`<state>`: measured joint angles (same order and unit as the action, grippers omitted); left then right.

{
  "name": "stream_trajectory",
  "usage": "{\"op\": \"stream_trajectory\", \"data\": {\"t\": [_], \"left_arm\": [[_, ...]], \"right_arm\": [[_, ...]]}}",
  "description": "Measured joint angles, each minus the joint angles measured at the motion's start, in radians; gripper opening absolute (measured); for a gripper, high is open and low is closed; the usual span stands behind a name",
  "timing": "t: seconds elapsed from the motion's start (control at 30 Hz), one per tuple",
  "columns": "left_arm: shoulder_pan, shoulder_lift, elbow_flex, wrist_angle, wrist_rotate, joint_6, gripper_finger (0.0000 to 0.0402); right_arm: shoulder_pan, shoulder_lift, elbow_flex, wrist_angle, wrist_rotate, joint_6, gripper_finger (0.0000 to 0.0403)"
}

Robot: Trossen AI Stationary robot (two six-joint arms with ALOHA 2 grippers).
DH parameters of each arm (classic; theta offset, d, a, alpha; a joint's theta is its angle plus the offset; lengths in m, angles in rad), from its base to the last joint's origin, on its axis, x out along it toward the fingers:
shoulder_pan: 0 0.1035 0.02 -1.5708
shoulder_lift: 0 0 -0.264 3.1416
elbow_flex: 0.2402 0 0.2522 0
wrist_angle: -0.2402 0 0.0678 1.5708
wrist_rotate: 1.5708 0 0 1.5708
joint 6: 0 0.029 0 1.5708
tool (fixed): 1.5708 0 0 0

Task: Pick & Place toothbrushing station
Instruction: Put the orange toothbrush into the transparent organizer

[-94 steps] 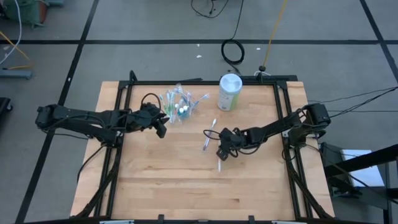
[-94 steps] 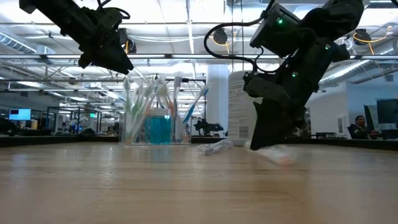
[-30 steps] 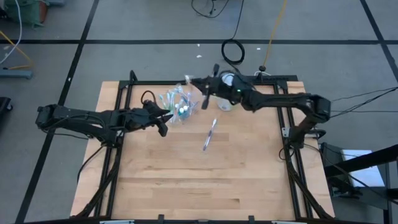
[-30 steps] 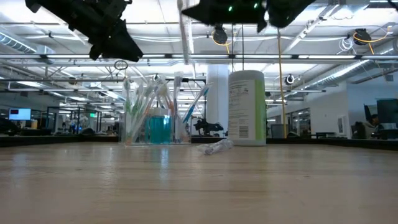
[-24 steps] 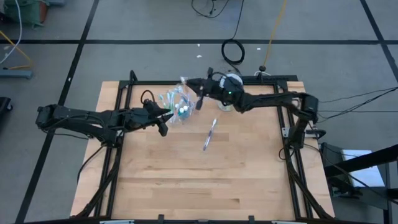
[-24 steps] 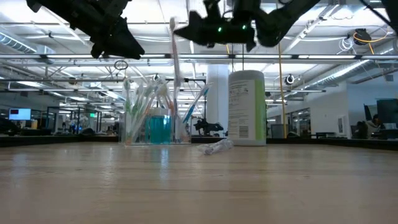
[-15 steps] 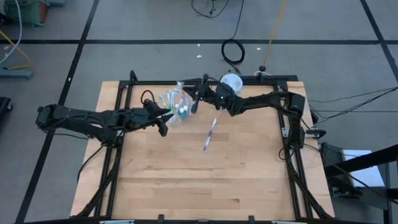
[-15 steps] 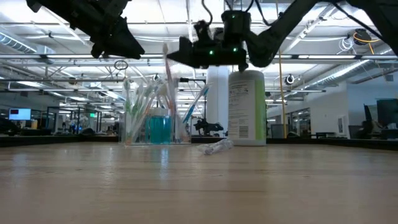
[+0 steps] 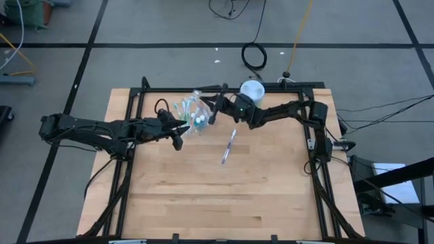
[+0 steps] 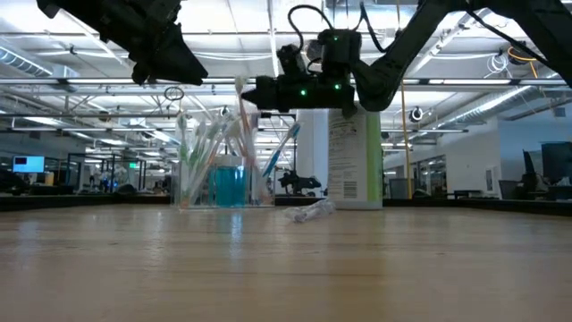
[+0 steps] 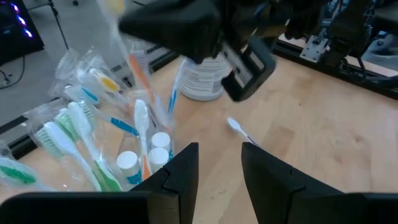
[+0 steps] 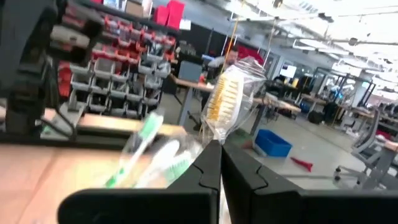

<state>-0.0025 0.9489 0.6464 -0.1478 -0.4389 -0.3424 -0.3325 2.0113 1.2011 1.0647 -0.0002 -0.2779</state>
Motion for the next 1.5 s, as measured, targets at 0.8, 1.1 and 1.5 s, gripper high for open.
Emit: {"op": "stream_trajectory", "data": {"t": [0.8,1.1,1.5], "left_arm": [[0.0,0.0,0.0,-0.006,-0.002,-0.017,0.0124],[0.0,0.0,0.0,-0.006,-0.003,-0.027,0.0124],[0.0,0.0,0.0,-0.006,-0.005,-0.029,0.0124]], "right_arm": [[0.049,0.0,-0.189,-0.059,0.026,-0.082,0.0],[0.043,0.0,-0.19,-0.039,0.139,-0.03,0.0006],[0.081,-0.01,-0.191,-0.106,0.216,-0.021,0.0093]]}}
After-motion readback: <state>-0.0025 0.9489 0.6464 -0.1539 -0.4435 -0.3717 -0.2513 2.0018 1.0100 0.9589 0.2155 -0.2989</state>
